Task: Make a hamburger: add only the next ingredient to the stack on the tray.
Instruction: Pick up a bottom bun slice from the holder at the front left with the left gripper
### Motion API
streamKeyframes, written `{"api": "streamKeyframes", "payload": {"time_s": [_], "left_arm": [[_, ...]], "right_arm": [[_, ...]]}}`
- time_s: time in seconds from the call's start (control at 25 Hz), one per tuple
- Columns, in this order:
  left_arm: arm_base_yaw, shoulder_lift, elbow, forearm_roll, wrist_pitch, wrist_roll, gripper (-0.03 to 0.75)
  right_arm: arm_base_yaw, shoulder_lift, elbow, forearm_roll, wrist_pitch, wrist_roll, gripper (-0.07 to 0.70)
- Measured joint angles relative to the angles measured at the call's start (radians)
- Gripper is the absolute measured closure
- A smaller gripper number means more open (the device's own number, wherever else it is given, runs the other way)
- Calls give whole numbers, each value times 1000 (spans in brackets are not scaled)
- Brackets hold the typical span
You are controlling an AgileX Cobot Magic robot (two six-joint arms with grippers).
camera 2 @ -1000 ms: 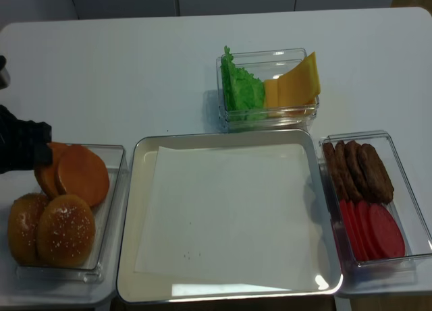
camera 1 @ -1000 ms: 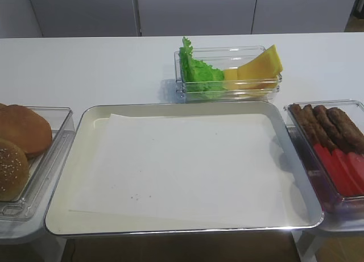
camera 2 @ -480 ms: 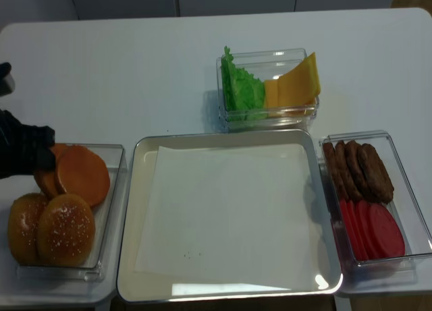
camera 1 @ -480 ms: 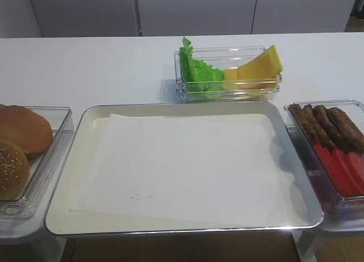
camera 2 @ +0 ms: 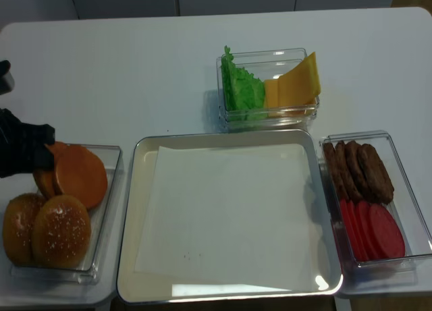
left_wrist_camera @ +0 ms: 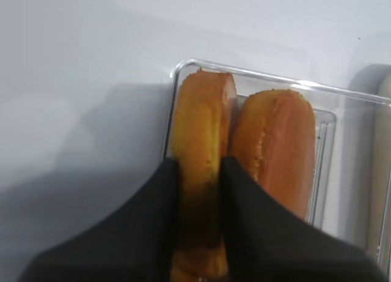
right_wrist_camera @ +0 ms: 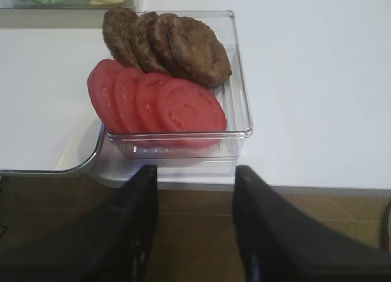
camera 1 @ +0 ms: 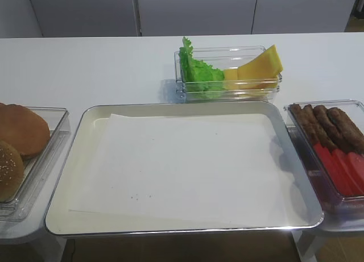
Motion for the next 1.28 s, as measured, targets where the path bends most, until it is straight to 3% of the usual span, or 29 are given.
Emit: {"api": "streamKeyframes", "payload": {"time_s": [0.52, 0.84, 1.04, 1.16, 1.28], "left_arm": [[0, -124, -48, 16, 15, 9, 575], [0, -307, -105, 122, 3, -198, 578], [0, -430, -109, 167, 11, -225, 578], [-32, -488, -109, 171, 51, -202, 578], [-128, -525, -109, 156, 98, -120, 578]], "right_arm": [[0, 0, 0, 0, 0, 2, 308], [0, 0, 0, 0, 0, 2, 308], [0, 0, 0, 0, 0, 2, 308], [0, 0, 0, 0, 0, 2, 308], [0, 0, 0, 0, 0, 2, 308]]}}
